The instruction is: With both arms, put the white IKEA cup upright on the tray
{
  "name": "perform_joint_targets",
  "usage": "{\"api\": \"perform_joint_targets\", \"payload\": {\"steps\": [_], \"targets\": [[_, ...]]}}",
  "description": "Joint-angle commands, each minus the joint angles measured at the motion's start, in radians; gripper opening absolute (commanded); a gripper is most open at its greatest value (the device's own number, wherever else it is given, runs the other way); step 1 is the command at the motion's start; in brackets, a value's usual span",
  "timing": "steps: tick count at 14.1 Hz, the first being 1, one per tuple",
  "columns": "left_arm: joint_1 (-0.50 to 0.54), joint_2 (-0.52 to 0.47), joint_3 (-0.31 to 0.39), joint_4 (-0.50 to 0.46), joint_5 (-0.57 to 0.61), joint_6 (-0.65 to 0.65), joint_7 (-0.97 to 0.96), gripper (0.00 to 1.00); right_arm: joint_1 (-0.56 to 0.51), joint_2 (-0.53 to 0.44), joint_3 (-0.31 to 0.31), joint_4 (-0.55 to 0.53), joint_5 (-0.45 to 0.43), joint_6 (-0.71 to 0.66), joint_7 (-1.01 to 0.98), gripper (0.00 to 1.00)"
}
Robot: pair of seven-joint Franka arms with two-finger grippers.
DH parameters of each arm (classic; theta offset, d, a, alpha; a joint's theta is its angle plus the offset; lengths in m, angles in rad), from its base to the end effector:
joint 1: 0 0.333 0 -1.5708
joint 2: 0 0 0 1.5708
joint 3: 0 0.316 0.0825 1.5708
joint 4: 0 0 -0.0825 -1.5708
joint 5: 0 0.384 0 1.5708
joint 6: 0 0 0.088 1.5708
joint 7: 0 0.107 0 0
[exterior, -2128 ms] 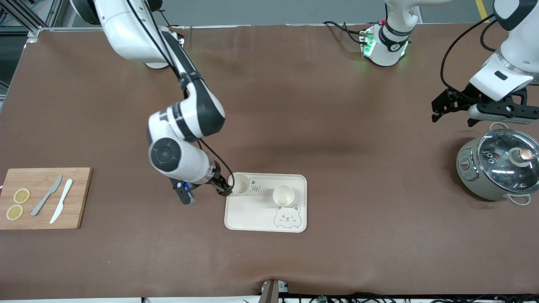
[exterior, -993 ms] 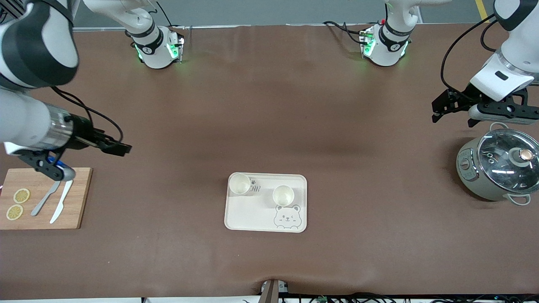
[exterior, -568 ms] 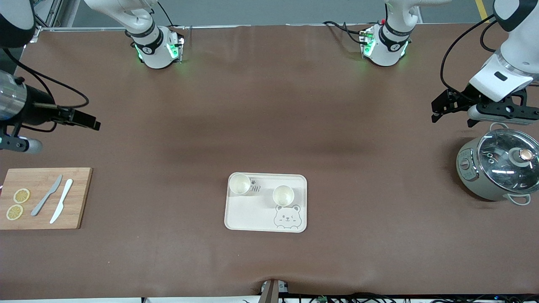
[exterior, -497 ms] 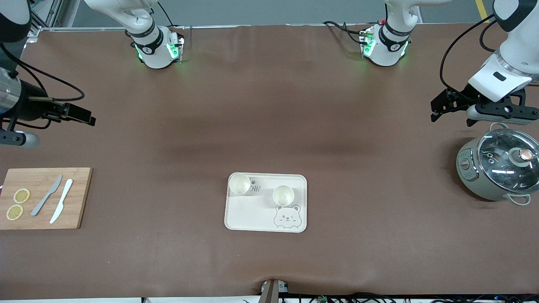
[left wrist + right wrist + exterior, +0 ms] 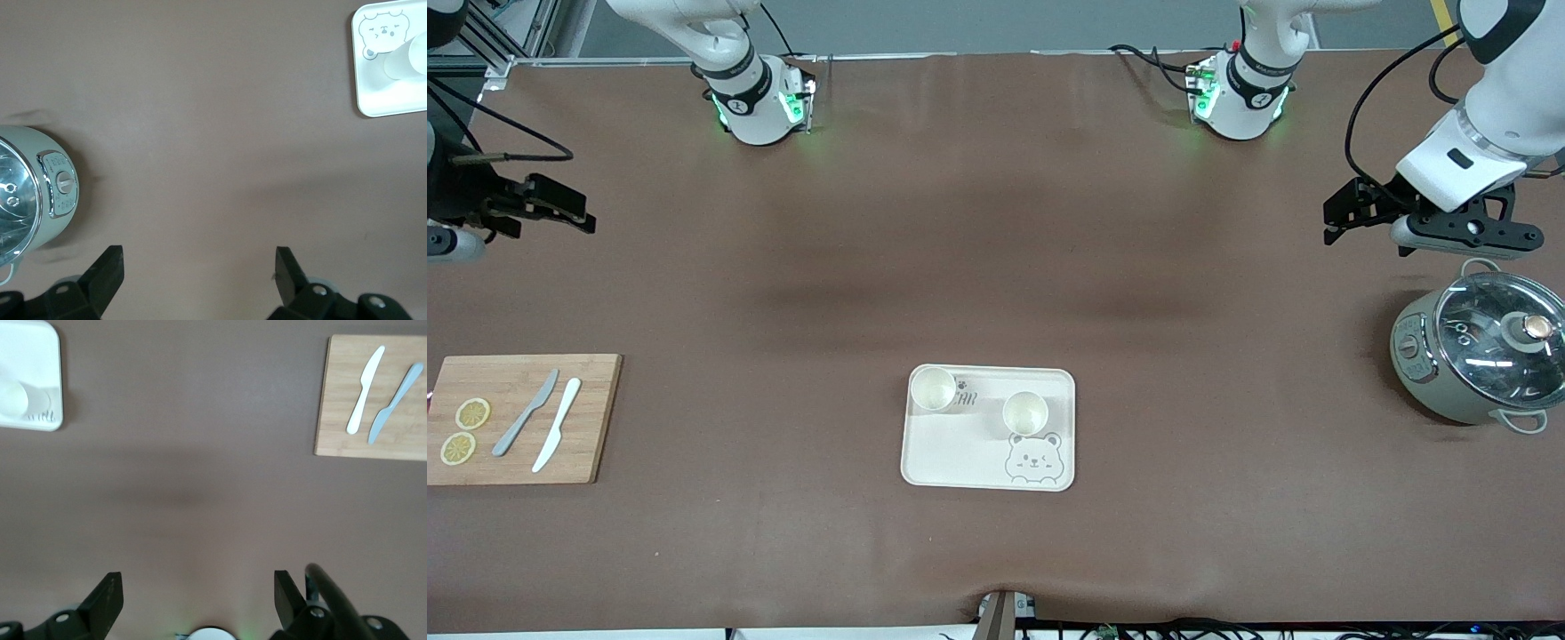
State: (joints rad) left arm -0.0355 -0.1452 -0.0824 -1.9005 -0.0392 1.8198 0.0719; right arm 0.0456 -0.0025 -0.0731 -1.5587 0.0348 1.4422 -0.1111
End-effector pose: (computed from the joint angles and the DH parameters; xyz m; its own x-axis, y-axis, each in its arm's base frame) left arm 0.5191 -0.0671 0.5669 0.9817 -0.1788 0.0656 -0.1806 -0.9833 0.0220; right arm 0.5396 -0.0108 0.6211 0.9901 0.0881 -0.1091 0.0833 -0.9954 -0.0474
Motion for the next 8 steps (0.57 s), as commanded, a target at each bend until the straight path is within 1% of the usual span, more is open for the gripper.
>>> {"api": "perform_joint_targets", "payload": {"steps": [1, 3, 8], "targets": [[0.003, 0.01, -0.008, 0.026, 0.016, -0.025, 0.008, 1.0, -0.047, -0.031, 0.024, -0.006, -0.018, 0.015, -0.058, 1.0], [0.003, 0.01, -0.008, 0.026, 0.016, -0.025, 0.008, 1.0, -0.035, -0.031, 0.027, 0.032, -0.022, 0.014, -0.052, 1.0], [0.005, 0.01, -0.01, 0.026, 0.016, -0.025, 0.0, 1.0, -0.038, -0.024, 0.023, 0.034, -0.012, -0.014, -0.044, 1.0]]}}
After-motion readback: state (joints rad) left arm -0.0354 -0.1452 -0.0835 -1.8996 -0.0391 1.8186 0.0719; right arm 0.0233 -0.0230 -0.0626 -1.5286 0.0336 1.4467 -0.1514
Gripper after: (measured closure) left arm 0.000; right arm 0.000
